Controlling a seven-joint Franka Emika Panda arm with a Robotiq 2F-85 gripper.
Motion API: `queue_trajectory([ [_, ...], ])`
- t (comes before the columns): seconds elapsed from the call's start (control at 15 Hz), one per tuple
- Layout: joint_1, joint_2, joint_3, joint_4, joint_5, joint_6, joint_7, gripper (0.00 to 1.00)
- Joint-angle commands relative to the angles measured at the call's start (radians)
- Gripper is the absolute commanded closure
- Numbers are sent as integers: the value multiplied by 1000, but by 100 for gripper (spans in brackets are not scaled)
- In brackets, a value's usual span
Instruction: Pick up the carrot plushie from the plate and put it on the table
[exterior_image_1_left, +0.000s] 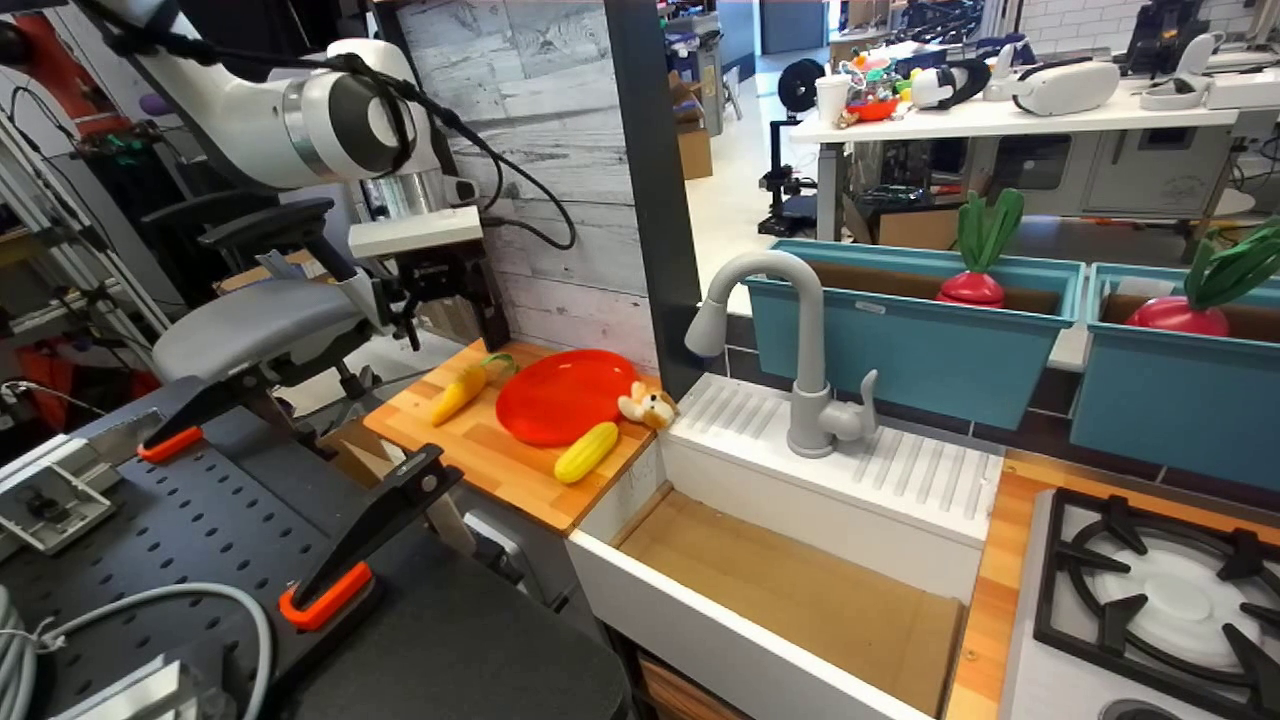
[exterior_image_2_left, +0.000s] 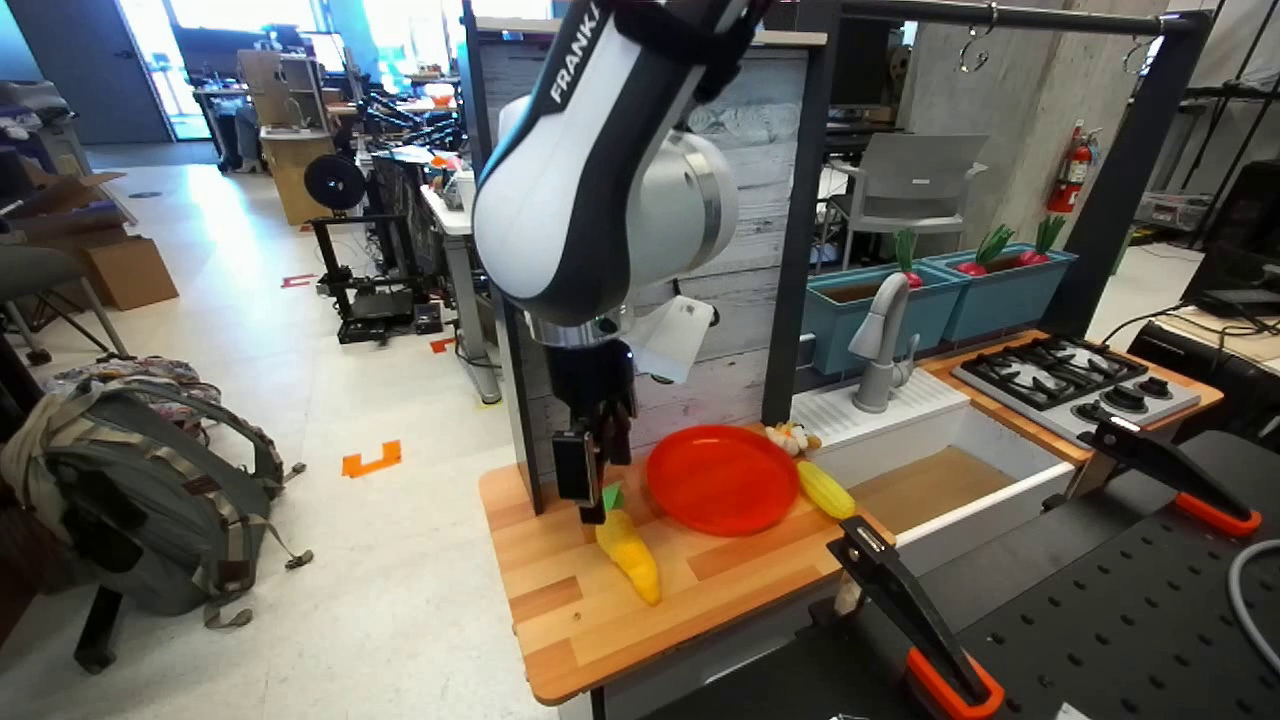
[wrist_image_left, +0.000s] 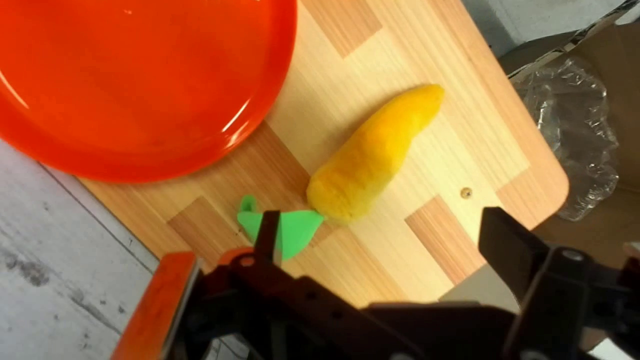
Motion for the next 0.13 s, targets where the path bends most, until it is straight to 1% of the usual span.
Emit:
queue_trajectory([
  [0.0, -3, -17, 5, -9, -5, -5, 3, 0],
  [0.07, -3, -34, 5, -22, -5, -5, 3, 0],
])
